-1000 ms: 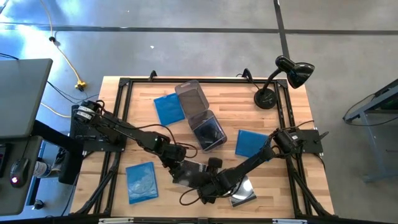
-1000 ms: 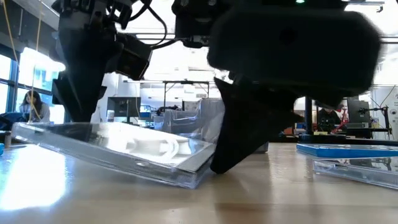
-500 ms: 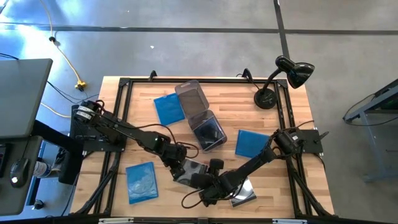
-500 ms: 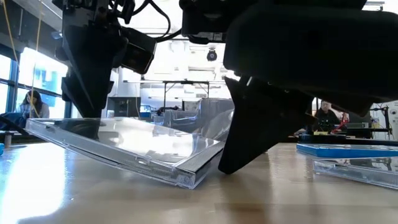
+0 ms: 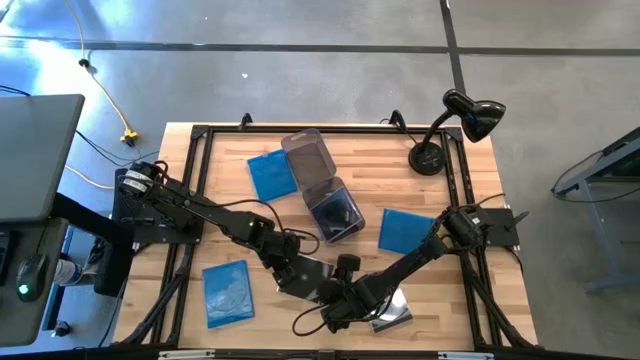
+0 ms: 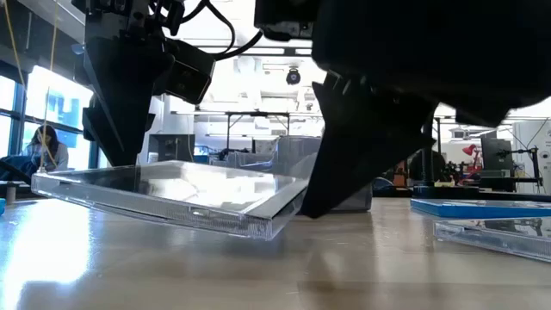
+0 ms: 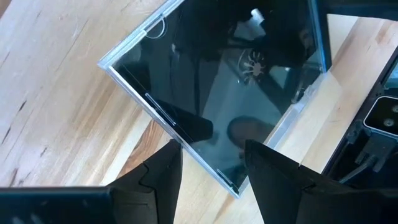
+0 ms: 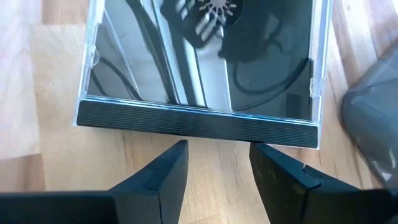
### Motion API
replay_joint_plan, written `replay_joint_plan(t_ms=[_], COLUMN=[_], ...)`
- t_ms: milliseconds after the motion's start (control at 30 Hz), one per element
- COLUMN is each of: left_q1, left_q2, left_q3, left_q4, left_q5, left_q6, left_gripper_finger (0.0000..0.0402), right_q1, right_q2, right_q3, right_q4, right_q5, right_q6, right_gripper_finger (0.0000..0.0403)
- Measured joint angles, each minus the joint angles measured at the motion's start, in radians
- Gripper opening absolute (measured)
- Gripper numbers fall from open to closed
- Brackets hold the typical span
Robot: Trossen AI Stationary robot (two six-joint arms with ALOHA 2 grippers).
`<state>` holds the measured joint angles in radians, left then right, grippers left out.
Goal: Pick & place jewel cases by type
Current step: Put the left black CD case into the bottom black bin
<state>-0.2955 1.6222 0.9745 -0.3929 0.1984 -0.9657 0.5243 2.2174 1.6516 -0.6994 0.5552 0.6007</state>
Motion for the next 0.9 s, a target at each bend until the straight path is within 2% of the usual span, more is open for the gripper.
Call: replay_joint_plan(t_ms=[900], left_q1=[0.0], left_q2=[-0.032], left_q3=[0.016], left_q4=[-0.063], left_q5=[-0.004], left_q6=[0.05], left_gripper_finger=[0.0168], right_q1=[-0.002], right_q2=[-0.022], right_q3=[0.003], right_q4=[-0.01], right_q5=[0.053], right_q6=[-0.043], right_gripper_finger=[0.0166])
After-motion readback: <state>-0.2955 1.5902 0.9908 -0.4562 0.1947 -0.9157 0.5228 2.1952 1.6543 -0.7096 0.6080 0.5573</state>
